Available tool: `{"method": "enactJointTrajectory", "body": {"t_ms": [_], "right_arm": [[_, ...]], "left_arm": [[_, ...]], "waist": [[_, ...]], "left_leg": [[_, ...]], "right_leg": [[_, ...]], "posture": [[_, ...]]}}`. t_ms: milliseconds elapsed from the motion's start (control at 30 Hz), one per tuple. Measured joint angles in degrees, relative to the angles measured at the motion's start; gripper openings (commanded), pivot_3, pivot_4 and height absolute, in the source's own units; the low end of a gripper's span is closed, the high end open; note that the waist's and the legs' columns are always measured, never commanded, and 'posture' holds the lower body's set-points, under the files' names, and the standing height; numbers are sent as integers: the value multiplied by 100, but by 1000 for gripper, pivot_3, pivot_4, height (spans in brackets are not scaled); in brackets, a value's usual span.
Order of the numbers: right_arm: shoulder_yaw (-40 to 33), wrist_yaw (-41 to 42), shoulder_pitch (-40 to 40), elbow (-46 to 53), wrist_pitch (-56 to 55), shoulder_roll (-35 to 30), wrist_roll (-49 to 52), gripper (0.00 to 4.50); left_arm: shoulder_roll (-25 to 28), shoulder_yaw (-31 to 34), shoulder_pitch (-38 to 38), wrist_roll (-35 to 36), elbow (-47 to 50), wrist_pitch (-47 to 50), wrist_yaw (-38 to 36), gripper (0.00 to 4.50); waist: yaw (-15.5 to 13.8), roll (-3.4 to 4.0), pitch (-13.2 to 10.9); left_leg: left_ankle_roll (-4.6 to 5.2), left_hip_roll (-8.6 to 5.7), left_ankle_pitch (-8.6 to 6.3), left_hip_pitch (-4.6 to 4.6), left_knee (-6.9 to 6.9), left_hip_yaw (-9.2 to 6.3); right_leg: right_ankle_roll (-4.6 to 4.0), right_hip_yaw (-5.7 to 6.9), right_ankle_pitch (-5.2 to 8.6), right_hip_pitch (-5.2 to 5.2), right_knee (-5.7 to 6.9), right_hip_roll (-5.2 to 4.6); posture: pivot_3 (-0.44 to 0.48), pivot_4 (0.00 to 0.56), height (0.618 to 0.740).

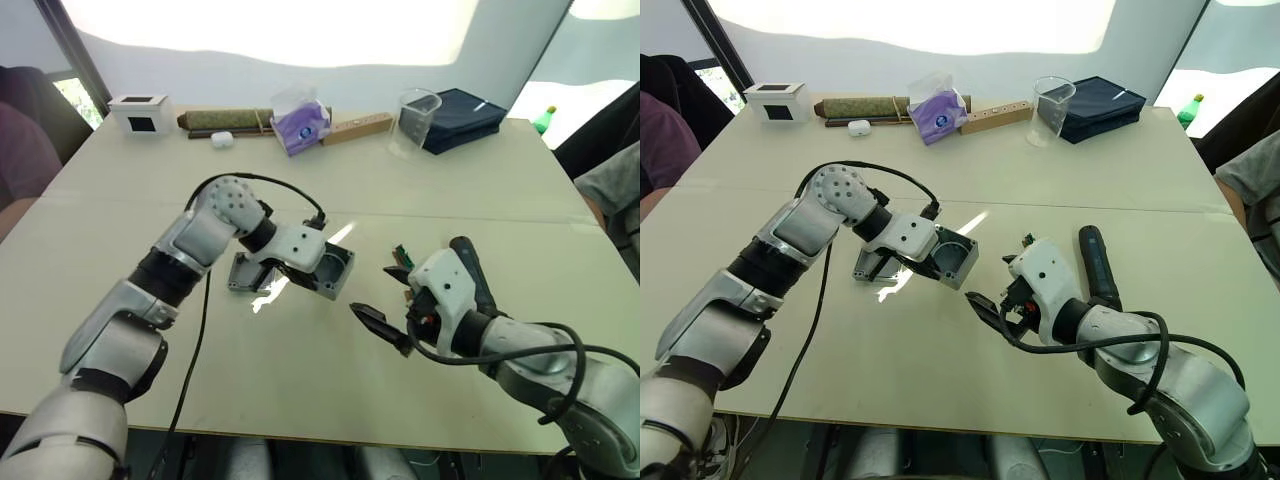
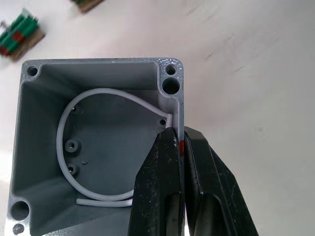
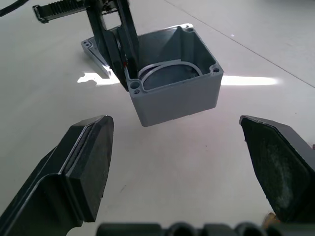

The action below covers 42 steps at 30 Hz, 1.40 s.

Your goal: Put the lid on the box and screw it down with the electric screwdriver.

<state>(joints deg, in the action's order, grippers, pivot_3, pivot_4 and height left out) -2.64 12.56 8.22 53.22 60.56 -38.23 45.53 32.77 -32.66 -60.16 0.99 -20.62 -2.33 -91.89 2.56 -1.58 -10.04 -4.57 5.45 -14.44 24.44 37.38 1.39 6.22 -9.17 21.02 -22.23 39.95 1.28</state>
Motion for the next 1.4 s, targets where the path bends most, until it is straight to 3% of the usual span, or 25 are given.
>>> {"method": "enactJointTrajectory", "body": {"t_ms": [100, 200, 300, 467, 633, 833, 900, 1000, 1133, 1267, 1400], "right_arm": [[-81, -22, 7, 84, 131, 21, 337, 4500], [-104, -201, 9, 163, 169, 85, 432, 4500], [-98, -438, -7, 226, 240, 83, 353, 4500], [-34, -676, -101, 232, 436, 78, 254, 4500], [-87, -645, -60, 139, 442, 115, 249, 4500], [-433, -697, 413, -69, 554, 176, 666, 4500], [-374, -776, 833, -286, 633, 333, 727, 4500], [-247, -615, 1463, -496, 628, 311, 774, 4500], [112, -223, 1659, -529, 624, 241, 855, 4500], [345, -46, 1826, -616, 608, 158, 771, 4500], [754, 201, 2010, -719, 481, 84, 448, 4500]], "left_arm": [[37, -667, -287, 103, -515, -472, -43, 65], [-98, -923, -367, 108, -991, -746, -46, 65], [-299, -952, -528, 144, -1410, -985, -45, 795], [-336, -994, -722, 300, -1648, -1212, -44, 2797], [-235, -567, -784, 377, -1662, -922, -44, 2797], [307, 1067, -1004, 1054, -1009, 1437, 594, 2797], [688, 1404, -567, 1182, -114, 2517, 942, 2797], [1242, 1610, 344, 1217, 1217, 4544, 1705, 2797], [1459, 1847, 458, 1255, 1994, 6661, 2525, 2797], [1734, 1689, 379, 1275, 2414, 8162, 3077, 2797], [1459, 1559, 270, 1275, 2214, 9319, 3853, 2797]], "waist": [[-1, 0, 0], [-4, 0, 0], [-8, 0, 0], [9, 0, 0], [8, 0, 0], [6, 4, 2], [48, 13, 4], [124, 30, 7], [57, 28, 6], [17, 28, 6], [-5, 28, 6]], "left_leg": [[0, -1, 0, 1, 4, -2], [0, -1, 0, 2, 4, -2], [0, -1, 0, 5, 5, -2], [1, -1, 0, 3, 3, -3], [1, -1, 0, 5, 4, -3], [1, 1, 1, 4, 1, -8], [-5, 4, 4, 0, 1, -1], [-32, 8, 19, -2, 0, -14], [-32, -1, 19, 4, 4, -25], [-22, -3, 13, 2, 4, -25], [-21, -3, 13, 2, 4, -27]], "right_leg": [[0, 0, 0, 2, 1, -1], [0, 0, 0, 0, 1, 0], [0, 0, 0, -1, 1, 0], [0, 0, 0, -2, 3, 1], [0, 0, 0, -6, 5, 3], [0, 4, 1, -6, 12, 4], [0, 0, 1, -10, 13, 1], [-1, 10, 1, -9, 23, 3], [-3, 24, 2, -6, 24, -3], [-3, 22, 2, -10, 24, -4], [-3, 23, 2, -10, 26, -2]], "posture": [[0, 150, 739], [0, 150, 739], [0, 150, 739], [0, 150, 739], [0, 150, 739], [0, 150, 739], [0, 150, 739], [0, 150, 739], [0, 150, 739], [0, 150, 739], [0, 150, 739]]}}
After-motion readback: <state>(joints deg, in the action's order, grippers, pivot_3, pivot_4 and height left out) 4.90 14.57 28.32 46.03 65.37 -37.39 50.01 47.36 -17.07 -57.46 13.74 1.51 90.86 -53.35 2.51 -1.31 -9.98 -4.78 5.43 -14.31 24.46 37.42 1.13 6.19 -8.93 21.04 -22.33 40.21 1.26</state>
